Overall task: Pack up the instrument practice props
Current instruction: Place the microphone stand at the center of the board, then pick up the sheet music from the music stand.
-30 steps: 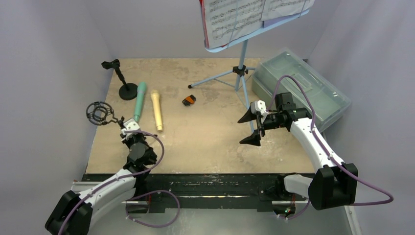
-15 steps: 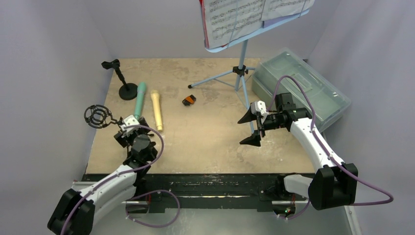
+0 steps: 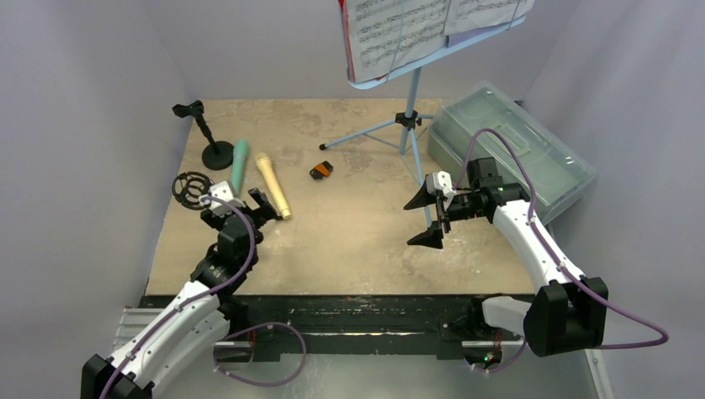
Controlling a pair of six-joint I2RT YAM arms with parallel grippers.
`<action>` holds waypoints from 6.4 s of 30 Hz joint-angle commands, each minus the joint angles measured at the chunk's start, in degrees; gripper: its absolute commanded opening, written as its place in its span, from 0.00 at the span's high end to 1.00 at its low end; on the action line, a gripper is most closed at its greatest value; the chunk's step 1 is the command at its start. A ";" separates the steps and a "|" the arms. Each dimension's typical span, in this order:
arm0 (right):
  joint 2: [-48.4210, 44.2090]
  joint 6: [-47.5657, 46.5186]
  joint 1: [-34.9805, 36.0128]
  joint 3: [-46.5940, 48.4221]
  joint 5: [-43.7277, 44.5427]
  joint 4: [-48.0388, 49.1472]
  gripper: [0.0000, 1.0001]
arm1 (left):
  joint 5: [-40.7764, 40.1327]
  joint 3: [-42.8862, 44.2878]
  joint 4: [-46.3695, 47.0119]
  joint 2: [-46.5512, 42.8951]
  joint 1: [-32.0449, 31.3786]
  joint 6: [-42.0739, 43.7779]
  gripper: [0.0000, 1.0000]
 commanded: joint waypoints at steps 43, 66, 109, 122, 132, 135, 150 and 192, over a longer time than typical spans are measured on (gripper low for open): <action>-0.68 -1.05 -0.16 2.20 -1.17 -0.53 0.03 | -28.37 6.48 1.78 17.77 0.80 1.05 0.54; -0.85 -2.32 -0.14 2.55 -1.57 -1.82 0.03 | -20.66 7.54 11.64 26.12 1.50 16.41 0.90; -1.67 -4.18 -0.15 2.80 -1.21 -3.07 0.02 | 6.94 15.31 -27.53 5.44 10.12 -11.71 0.00; -1.89 -3.82 -0.46 2.75 1.27 -2.47 0.02 | 28.00 18.68 -37.07 -6.76 10.12 -7.20 0.01; -4.82 0.31 -1.62 2.53 4.76 0.26 0.01 | 56.40 16.22 -22.18 -10.80 10.12 -9.27 0.01; -6.50 5.25 -1.87 1.60 6.06 4.10 0.01 | 64.02 15.01 -11.78 -8.90 10.12 -12.78 0.02; -7.71 10.45 -3.36 0.20 7.19 8.11 0.01 | 73.71 38.73 12.83 13.92 6.07 -18.83 0.10; -7.62 11.48 -3.72 -0.08 7.93 8.65 0.01 | 50.33 73.64 3.90 43.89 -8.43 -6.03 0.23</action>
